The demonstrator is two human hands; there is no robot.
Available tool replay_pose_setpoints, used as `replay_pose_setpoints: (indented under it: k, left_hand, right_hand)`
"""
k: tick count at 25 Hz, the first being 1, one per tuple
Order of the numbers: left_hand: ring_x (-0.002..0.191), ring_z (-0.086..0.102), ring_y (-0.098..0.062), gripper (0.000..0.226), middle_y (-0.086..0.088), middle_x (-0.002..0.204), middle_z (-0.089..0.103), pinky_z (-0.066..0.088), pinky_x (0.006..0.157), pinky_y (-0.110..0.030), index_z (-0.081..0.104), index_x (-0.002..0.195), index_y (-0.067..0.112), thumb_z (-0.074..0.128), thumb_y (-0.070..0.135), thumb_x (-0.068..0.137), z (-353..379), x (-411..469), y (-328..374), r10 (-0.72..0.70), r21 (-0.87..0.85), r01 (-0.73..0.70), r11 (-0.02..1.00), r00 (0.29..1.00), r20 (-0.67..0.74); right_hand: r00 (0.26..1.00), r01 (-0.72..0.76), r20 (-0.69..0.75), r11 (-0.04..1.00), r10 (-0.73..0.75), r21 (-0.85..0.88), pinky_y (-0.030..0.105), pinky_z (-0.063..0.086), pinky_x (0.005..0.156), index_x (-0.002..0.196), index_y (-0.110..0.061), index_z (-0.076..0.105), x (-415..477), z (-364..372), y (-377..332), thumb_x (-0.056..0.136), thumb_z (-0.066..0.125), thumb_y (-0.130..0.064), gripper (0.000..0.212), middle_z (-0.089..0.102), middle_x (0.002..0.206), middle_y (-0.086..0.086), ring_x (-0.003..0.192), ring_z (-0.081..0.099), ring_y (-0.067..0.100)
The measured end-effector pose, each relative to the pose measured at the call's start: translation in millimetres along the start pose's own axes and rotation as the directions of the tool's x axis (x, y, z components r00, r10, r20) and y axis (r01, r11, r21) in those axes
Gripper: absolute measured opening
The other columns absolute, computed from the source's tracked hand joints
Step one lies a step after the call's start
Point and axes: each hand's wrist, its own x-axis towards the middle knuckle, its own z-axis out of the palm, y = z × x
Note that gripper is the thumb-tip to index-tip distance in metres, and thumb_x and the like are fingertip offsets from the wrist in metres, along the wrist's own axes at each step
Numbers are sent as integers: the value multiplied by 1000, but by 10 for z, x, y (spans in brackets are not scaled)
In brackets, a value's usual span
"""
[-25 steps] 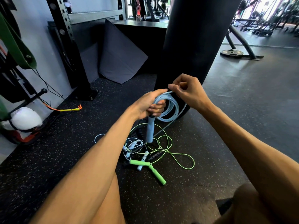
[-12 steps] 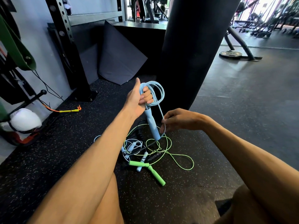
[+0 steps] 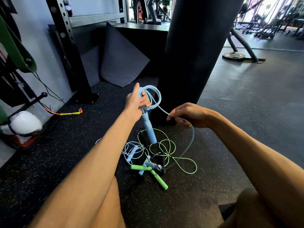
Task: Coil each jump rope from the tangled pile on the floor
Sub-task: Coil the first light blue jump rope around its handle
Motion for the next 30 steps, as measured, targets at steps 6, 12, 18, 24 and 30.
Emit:
replay_pose_setpoints:
  k: [6, 12, 18, 24, 30]
  left_hand:
    - [34, 21, -9, 52, 6, 39, 22, 30, 41, -24, 41, 59, 16, 40, 44, 102, -17, 22, 17, 22, -38, -24, 999, 999, -49]
    - [38, 22, -11, 54, 4, 43, 25, 34, 48, -27, 44, 60, 14, 43, 51, 100, -6, 50, -14, 73, -8, -75, 997, 986, -149]
    - [38, 24, -10, 53, 4, 44, 26, 38, 49, -27, 46, 63, 14, 42, 53, 99, -24, 65, -8, 97, 11, -96, 995, 979, -179]
    - [39, 21, -11, 51, 3, 45, 24, 34, 49, -28, 45, 63, 12, 44, 48, 100, -15, 53, 4, 142, 80, -130, 988, 976, -167]
    - [36, 24, -10, 53, 3, 43, 29, 29, 49, -26, 45, 66, 12, 36, 48, 103, -15, 75, 8, 127, -31, -131, 991, 986, -105]
  right_hand:
    - [994, -110, -26, 974, 107, -198, 45, 57, 81, 109, 5, 60, 12, -51, 185, 101, 52, -23, 31, 69, 82, 19, 80, 69, 34]
    - [989, -145, 7, 978, 148, -153, 37, 59, 71, 108, 4, 58, -11, -33, 214, 100, 52, -12, 19, 70, 89, 25, 85, 71, 37]
    - [999, 28, 21, 993, -31, 117, 19, 38, 37, 103, 6, 60, -87, 23, -84, 98, 50, -5, 15, 48, 56, 6, 40, 44, 10]
    - [994, 53, 80, 982, -69, 182, 16, 26, 34, 107, 8, 61, -146, 3, -153, 101, 45, -10, 25, 45, 56, 6, 37, 36, 7]
    - [997, 29, -68, 988, -39, -151, 31, 53, 61, 112, 2, 63, -44, 108, 28, 99, 55, -19, 26, 60, 75, 14, 65, 59, 25]
